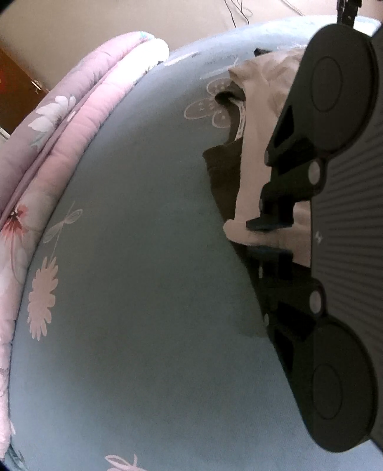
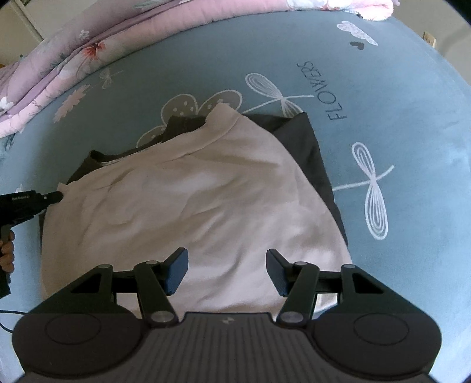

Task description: Fold clothes

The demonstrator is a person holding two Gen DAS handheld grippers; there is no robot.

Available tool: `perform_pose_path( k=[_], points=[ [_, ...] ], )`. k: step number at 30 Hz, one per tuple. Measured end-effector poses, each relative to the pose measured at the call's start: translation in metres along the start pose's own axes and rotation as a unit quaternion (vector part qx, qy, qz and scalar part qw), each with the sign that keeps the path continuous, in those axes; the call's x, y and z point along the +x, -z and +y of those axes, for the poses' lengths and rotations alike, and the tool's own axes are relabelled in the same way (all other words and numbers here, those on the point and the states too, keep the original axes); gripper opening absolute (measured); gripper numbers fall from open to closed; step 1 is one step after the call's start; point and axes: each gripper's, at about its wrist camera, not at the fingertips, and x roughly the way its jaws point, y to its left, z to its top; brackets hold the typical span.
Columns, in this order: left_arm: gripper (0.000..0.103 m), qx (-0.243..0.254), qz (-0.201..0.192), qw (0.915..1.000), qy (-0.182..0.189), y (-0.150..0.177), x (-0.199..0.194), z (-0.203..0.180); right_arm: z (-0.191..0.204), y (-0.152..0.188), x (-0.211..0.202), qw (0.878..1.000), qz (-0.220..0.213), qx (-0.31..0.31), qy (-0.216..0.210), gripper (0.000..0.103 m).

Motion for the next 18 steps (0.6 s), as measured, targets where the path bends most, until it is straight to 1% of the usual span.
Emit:
perform_pose_path(
  k=[1, 2, 5, 7, 9, 11, 12, 14, 16, 17, 18],
  points=[
    [0.008, 0.007, -0.004, 0.9999, -0.009, -0.001, 0.000, -0.002, -0.002, -0.004, 0.001, 1.000, -0.010, -0.005, 0.007, 0.064],
    [0.008, 0.003, -0.005, 0.9999, -0.015, -0.001, 0.002, -0.002, -0.005, -0.009, 0.002, 1.000, -0.019, -0.010, 0.013, 0.064],
    [0.009, -0.028, -0.009, 0.9995, -0.010, 0.000, 0.003, 0.002, -0.019, -0.032, 0.010, 0.998, -0.050, -0.024, 0.023, 0.064],
    [0.013, -0.032, -0.013, 0.9993, -0.013, 0.001, -0.002, 0.001, -0.031, -0.051, 0.020, 0.997, -0.068, -0.031, 0.016, 0.064],
    [0.014, -0.036, -0.025, 0.9990, -0.008, 0.002, -0.013, -0.002, -0.039, -0.070, 0.034, 0.996, -0.079, -0.039, -0.008, 0.063],
    [0.017, -0.035, -0.040, 0.9986, -0.008, 0.003, -0.026, -0.007, -0.043, -0.084, 0.049, 0.995, -0.082, -0.054, -0.021, 0.059],
    [0.019, -0.035, -0.041, 0.9985, -0.003, 0.005, -0.030, -0.009, -0.043, -0.091, 0.057, 0.994, -0.078, -0.064, -0.030, 0.059],
    [0.020, -0.036, -0.043, 0.9984, 0.010, 0.008, -0.036, -0.013, -0.041, -0.101, 0.070, 0.993, -0.071, -0.085, -0.050, 0.058],
    [0.020, -0.030, -0.030, 0.9986, 0.032, 0.015, -0.034, -0.019, -0.034, -0.105, 0.081, 0.990, -0.063, -0.116, -0.056, 0.055],
    [0.020, -0.024, -0.022, 0.9984, 0.047, 0.018, -0.031, -0.022, -0.031, -0.106, 0.086, 0.989, -0.057, -0.127, -0.051, 0.041],
    [0.020, -0.015, -0.012, 0.9987, 0.047, 0.021, -0.026, -0.025, -0.029, -0.105, 0.090, 0.989, -0.052, -0.133, -0.046, 0.003]
  ],
)
